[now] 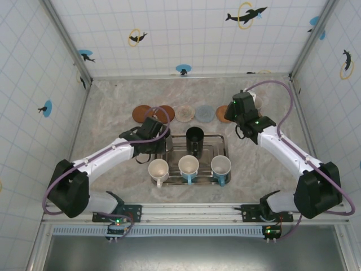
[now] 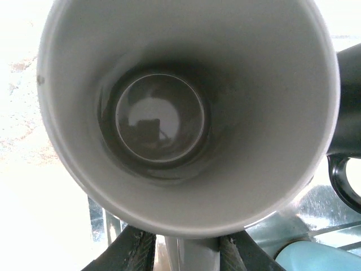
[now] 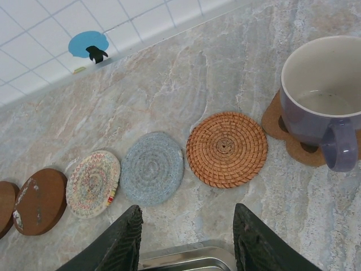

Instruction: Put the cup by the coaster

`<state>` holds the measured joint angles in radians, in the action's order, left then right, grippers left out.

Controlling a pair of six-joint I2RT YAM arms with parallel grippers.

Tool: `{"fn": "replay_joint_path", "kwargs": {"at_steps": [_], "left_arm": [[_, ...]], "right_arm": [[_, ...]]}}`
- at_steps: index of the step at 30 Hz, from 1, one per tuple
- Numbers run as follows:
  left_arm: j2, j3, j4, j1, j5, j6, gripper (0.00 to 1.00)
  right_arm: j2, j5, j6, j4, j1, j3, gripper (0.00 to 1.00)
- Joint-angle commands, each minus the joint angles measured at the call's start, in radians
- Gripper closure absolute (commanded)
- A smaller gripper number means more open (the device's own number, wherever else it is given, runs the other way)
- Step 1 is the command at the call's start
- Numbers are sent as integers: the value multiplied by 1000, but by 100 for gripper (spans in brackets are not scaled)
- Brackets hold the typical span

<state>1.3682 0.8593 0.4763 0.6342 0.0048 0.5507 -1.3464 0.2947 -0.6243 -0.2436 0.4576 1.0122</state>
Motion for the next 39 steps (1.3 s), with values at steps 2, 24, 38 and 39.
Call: {"fn": "replay_joint_path", "kwargs": {"at_steps": [2,24,38,39], "left_arm": [[29,40,-2,6,-30,-11,74],[66,102,77,26,-115,-5,100],[18,110,58,37,-120,0,100],[14,112,55,37,-120,-1,100]], "right_arm": [[5,0,-6,41,-8,-27,54],[-2,-14,-9,48,-22,-41,54],[-5,-28,-9,55,-27,-43,55],[-5,-28,-9,56,-28,-42,55]]}}
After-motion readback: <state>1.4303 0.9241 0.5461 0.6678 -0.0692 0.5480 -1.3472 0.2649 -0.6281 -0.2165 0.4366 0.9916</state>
